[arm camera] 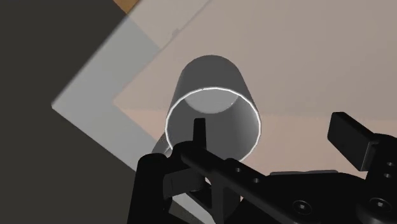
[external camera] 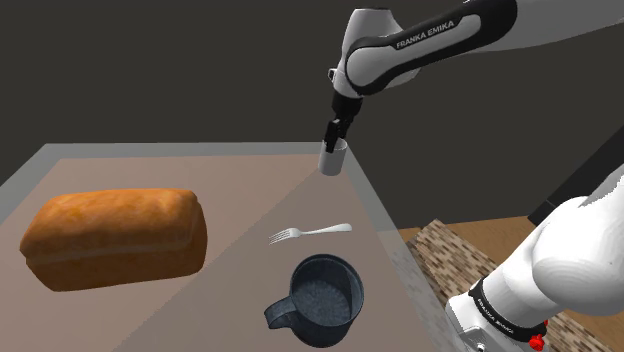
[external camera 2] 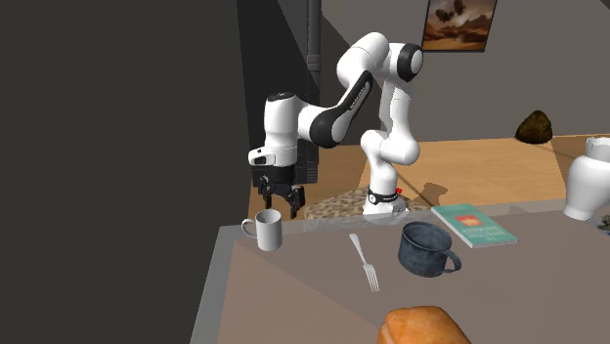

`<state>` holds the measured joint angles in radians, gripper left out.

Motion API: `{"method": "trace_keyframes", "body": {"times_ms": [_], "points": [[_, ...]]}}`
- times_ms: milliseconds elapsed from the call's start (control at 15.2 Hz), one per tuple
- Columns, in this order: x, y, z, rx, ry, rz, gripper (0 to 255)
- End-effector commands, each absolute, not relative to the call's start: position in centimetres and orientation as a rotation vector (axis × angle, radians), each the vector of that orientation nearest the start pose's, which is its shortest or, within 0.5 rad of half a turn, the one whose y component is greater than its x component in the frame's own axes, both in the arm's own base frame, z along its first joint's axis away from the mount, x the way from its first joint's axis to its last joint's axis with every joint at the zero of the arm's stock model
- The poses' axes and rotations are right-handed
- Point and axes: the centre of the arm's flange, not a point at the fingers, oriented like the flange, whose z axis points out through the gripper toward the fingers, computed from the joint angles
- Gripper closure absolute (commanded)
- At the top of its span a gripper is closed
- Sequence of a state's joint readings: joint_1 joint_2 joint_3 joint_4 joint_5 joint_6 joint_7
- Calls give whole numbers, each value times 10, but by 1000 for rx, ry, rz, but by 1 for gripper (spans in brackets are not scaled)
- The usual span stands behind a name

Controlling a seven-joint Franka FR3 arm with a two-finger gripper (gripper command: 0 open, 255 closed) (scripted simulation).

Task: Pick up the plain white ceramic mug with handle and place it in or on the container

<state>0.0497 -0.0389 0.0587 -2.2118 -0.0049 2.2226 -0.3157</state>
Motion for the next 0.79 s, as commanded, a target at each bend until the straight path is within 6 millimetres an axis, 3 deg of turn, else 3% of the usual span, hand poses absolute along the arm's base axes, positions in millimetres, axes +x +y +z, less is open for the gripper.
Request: {"method": "trace_keyframes", "body": {"times_ms": [0,462,726], "points": [[536,62,389,-3078,-689,-84,0],[538,62,349,-3078,-689,-84,0],[538,62,349,-3078,-689,-84,0]]}}
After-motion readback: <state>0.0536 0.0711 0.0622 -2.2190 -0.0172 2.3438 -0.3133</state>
